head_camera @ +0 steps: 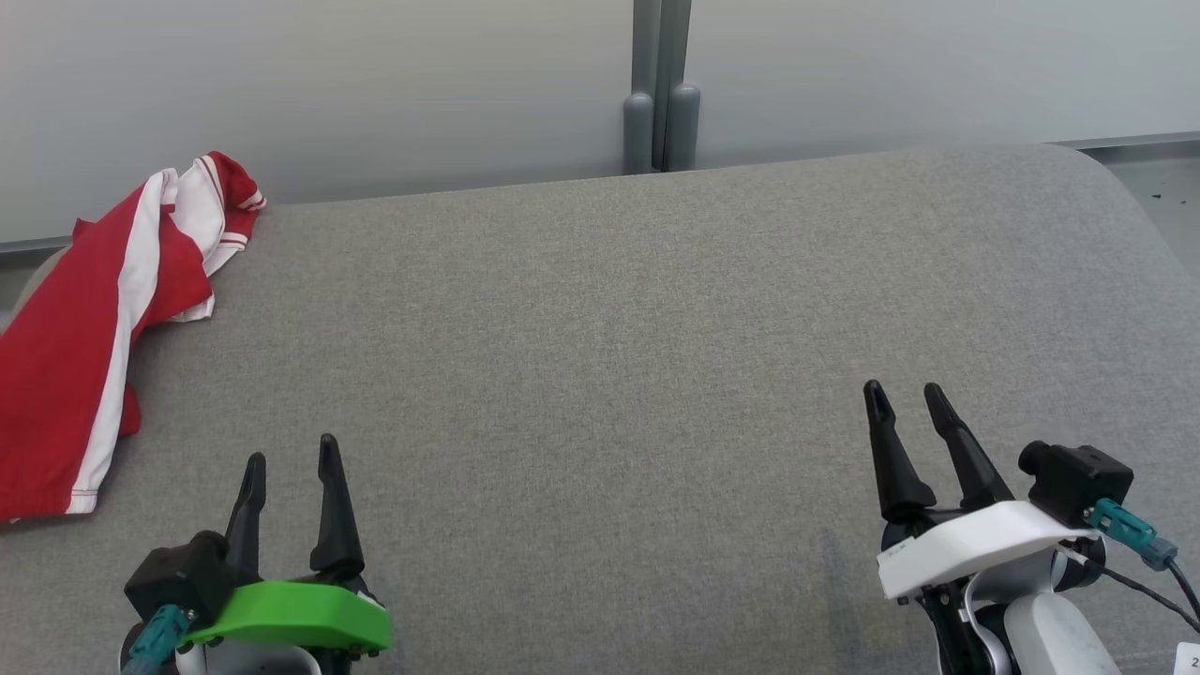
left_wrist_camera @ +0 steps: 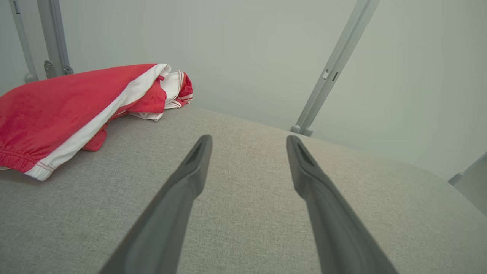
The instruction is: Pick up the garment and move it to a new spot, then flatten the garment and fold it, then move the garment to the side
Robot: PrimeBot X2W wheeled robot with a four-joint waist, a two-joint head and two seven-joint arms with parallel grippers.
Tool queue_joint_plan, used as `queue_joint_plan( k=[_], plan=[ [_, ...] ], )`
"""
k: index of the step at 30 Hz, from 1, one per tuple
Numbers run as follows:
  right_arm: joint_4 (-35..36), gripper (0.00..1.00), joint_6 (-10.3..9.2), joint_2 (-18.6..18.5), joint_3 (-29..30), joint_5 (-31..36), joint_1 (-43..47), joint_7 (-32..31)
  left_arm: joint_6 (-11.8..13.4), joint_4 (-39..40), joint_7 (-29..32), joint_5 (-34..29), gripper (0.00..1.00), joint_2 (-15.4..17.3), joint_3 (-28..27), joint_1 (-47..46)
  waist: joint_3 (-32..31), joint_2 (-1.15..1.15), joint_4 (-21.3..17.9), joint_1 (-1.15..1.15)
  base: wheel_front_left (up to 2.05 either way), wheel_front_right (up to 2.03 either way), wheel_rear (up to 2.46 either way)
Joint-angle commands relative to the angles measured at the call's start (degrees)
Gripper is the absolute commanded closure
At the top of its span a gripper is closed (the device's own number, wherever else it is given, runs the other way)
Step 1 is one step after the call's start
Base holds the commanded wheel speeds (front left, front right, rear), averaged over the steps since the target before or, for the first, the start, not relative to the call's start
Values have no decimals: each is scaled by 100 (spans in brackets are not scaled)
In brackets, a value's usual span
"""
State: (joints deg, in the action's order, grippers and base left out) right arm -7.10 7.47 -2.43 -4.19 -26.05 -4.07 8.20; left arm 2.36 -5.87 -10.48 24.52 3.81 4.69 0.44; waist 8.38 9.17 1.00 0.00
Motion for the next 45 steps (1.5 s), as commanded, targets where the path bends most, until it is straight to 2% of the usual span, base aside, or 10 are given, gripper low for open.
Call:
queue_joint_plan(
  k=[1, 18, 45],
  plan=[
    [77, 0, 2, -35, -22, 175, 17, 69, 31, 46, -46, -155, 0, 49, 16, 33, 0, 0, 2, 0, 0, 0, 0],
    [110, 0, 3, -45, -148, 1035, 141, 333, 54, 1, -229, -955, 0, 66, 60, 198, -37, 0, 12, 0, 0, 0, 0],
    [172, 0, 3, -57, -325, 2066, 276, 679, 45, -61, -452, -1707, 0, -20, -45, 405, -85, 0, 33, 0, 0, 0, 0]
  ],
)
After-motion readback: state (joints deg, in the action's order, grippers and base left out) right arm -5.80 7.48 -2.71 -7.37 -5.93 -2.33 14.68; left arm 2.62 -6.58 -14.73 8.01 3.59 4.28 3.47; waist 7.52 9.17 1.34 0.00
